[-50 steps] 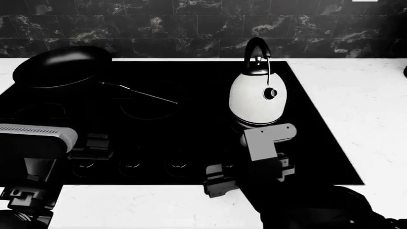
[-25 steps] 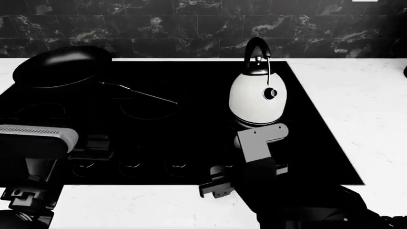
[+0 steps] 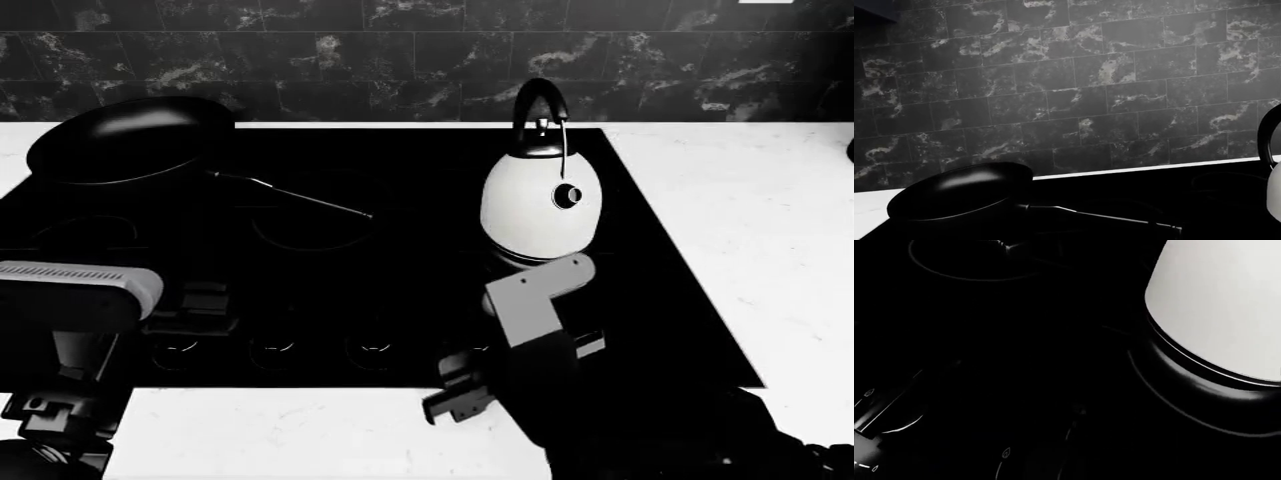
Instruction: Pick the kettle from the counter and place it on a stove burner. Then turn the burner on.
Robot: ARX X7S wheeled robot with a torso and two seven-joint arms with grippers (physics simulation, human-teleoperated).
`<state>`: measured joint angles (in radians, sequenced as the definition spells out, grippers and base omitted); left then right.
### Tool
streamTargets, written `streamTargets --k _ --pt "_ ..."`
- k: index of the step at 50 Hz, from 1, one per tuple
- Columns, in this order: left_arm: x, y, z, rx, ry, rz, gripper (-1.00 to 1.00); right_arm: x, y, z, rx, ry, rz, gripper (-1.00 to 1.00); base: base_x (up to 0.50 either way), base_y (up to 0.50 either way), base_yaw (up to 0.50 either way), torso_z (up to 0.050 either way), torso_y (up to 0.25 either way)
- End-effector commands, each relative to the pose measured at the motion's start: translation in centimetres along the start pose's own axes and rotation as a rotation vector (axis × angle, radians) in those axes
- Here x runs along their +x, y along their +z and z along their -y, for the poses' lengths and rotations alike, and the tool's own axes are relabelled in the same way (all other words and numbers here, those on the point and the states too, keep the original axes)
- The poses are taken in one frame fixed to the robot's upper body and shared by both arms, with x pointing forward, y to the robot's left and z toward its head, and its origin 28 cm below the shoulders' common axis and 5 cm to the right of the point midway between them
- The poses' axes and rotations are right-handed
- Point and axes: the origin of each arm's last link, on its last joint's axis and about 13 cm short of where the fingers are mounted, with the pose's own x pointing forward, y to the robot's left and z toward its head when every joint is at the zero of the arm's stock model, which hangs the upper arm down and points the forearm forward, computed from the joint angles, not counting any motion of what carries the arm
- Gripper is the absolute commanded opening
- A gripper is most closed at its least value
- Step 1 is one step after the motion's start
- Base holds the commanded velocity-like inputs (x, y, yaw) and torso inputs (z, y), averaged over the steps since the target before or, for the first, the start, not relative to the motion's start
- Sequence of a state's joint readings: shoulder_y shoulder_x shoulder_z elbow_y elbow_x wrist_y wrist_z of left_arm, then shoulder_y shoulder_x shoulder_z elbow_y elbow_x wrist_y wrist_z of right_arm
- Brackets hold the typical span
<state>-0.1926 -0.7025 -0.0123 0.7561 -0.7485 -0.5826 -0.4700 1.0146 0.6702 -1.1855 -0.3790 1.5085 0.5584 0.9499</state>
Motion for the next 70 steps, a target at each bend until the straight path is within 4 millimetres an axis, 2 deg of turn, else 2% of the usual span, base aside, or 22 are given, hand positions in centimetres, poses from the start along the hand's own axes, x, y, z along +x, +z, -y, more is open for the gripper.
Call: streamTargets --k 1,9,27,44,70 --pt "0.0 0.0 0.0 -0.001 0.000 -0.001 1.00 0.0 -0.8 1.5 -0.151 -0.031 -0.053 -1.00 0.00 0.00 0.00 0.000 0.000" --pt "-0.2 0.0 -0.2 0.001 0.012 -0.002 1.00 0.4 -1.2 3.2 -0.207 -0.053 -0.071 -1.00 0.00 0.00 0.00 0.000 0.000" --pt "-0.3 0.1 0.0 0.005 0.005 -0.002 1.00 -0.7 -3.0 4.7 -0.393 0.020 -0.131 -1.00 0.00 0.00 -0.01 0.000 0.001" --pt "-0.2 0.1 0.2 0.006 0.002 -0.005 1.00 -1.1 -3.7 7.1 -0.501 -0.022 -0.140 -1.00 0.00 -0.01 -0.01 0.000 0.000" --pt "-0.3 -0.1 0.2 0.002 0.004 -0.009 1.00 -0.7 -4.2 7.7 -0.595 -0.034 -0.076 -1.00 0.00 0.00 -0.01 0.000 0.000"
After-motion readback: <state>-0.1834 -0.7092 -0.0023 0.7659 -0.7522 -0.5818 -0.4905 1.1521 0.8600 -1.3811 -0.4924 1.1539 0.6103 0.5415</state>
